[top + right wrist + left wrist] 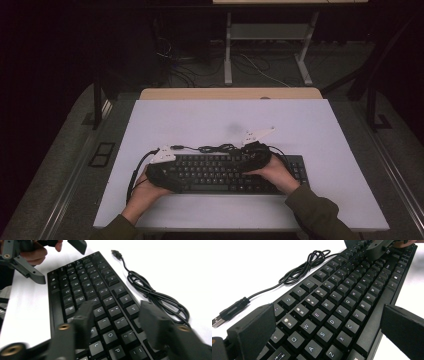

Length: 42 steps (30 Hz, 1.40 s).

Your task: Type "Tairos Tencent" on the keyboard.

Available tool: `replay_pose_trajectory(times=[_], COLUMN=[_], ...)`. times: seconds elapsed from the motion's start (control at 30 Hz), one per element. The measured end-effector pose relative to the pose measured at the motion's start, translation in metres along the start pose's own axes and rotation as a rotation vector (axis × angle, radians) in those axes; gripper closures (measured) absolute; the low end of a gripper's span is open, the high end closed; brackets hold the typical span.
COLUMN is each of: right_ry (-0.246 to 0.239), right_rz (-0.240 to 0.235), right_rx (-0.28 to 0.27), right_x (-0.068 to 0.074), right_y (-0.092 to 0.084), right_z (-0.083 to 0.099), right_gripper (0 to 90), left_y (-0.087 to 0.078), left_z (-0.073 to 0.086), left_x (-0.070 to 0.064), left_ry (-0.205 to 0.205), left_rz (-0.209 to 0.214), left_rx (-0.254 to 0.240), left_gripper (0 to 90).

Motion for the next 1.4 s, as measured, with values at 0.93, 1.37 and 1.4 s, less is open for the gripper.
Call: replay_pose_trajectory(times=[0.93, 1.37, 1.4], right_ry=[0.009, 0.007, 0.007], right_rz=[0.025, 0.028, 0.028], right_rx=[-0.004, -0.009, -0.009], right_x=[-0.003, -0.003, -0.003], right_y=[-0.001, -0.001, -0.001], right_z=[0.001, 0.001, 0.001], right_gripper=[30.8, 29.0, 28.8], left_y=[0.01, 0.022, 0.023], left_z=[-0.007, -0.011, -0.012], left_x=[0.004, 0.001, 0.001], left_ry=[-0.013, 0.007, 0.003], left_rz=[0.014, 0.041, 0.043], left_rx=[-0.028, -0.004, -0.003], left_gripper=[45.0, 84.1, 86.9])
Point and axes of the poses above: each handheld gripper's, and its own axes: y roughly forward along the jaws, z roughly out of its underside, x roughly to its left, the point moved 2 cm from there along y, roughly forward along the jaws, and after that the axes turned 14 degrees about -x, right-handed, at the moved point
